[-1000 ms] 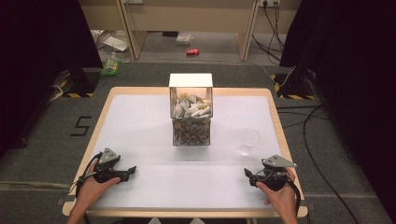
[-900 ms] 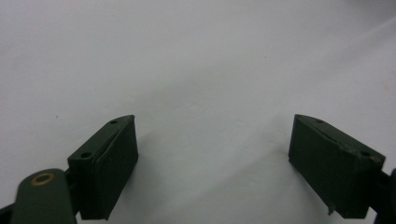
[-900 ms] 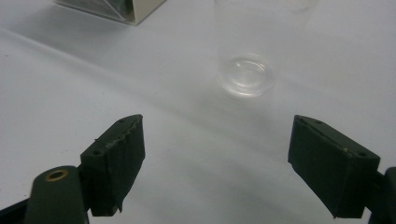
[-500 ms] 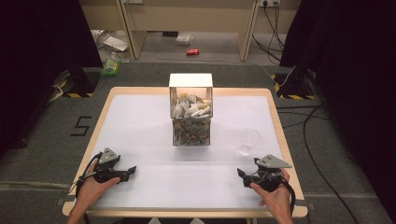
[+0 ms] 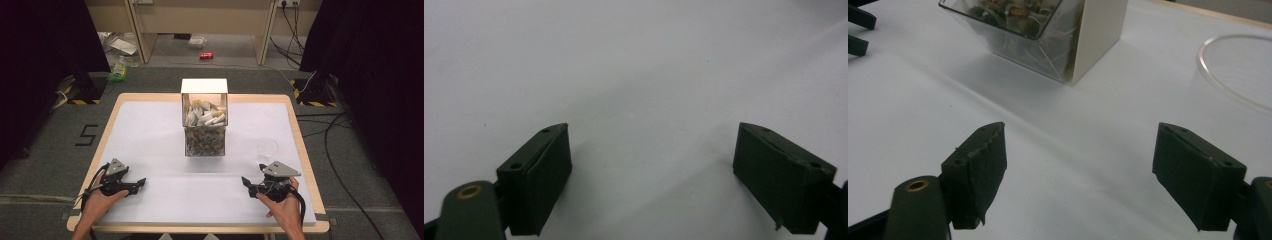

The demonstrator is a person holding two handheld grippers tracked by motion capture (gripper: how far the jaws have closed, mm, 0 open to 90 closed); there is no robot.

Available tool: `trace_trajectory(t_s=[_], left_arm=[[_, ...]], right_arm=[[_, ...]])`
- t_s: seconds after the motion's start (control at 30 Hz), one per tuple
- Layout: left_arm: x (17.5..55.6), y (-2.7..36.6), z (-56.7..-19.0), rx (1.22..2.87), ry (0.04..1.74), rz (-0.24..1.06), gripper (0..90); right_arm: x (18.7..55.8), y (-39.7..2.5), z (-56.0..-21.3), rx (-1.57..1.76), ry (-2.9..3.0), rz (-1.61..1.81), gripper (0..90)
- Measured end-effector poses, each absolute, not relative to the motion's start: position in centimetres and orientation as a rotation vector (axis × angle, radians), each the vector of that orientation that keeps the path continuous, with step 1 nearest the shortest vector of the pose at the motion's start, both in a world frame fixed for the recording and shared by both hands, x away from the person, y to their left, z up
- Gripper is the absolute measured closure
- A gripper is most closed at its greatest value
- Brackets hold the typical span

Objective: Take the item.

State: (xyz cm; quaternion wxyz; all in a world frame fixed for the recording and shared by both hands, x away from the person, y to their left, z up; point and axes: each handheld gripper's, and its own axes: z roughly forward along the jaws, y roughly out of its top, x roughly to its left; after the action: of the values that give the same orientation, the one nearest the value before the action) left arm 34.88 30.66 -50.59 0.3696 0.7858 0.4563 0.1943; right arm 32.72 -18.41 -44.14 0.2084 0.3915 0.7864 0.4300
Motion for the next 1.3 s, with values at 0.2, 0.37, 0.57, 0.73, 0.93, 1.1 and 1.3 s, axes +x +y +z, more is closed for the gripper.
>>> trace_trajectory(t_s=[0.2, 0.37, 0.57, 0.73, 0.93, 1.1, 1.3], left_arm=[[34.9, 30.7, -50.6, 2.016, 1.171, 0.498, 14.9], [34.9, 30.7, -50.6, 2.015, 1.171, 0.497, 14.9], [34.9, 30.7, -50.6, 2.016, 1.171, 0.498, 14.9], [34.9, 30.7, -50.6, 2.016, 1.171, 0.498, 14.9], [34.9, 30.7, -50.6, 2.017, 1.17, 0.498, 14.9], [34.9, 30.7, -50.6, 2.017, 1.17, 0.498, 14.9], [34.9, 30.7, -50.6, 2.016, 1.17, 0.498, 14.9]], right_arm=[[33.2, -17.2, -43.1, 1.045, 2.185, 1.219, 23.3], [33.6, -16.6, -42.3, 1.021, 2.176, 1.235, 24.3], [33.9, -16.2, -41.6, 1.001, 2.166, 1.246, 25.5], [34.1, -15.9, -41.0, 0.986, 2.16, 1.255, 25.9], [34.5, -15.4, -40.4, 0.964, 2.153, 1.264, 26.8], [34.9, -15.0, -39.3, 0.946, 2.131, 1.281, 27.3], [35.2, -14.7, -38.4, 0.934, 2.113, 1.295, 27.9]])
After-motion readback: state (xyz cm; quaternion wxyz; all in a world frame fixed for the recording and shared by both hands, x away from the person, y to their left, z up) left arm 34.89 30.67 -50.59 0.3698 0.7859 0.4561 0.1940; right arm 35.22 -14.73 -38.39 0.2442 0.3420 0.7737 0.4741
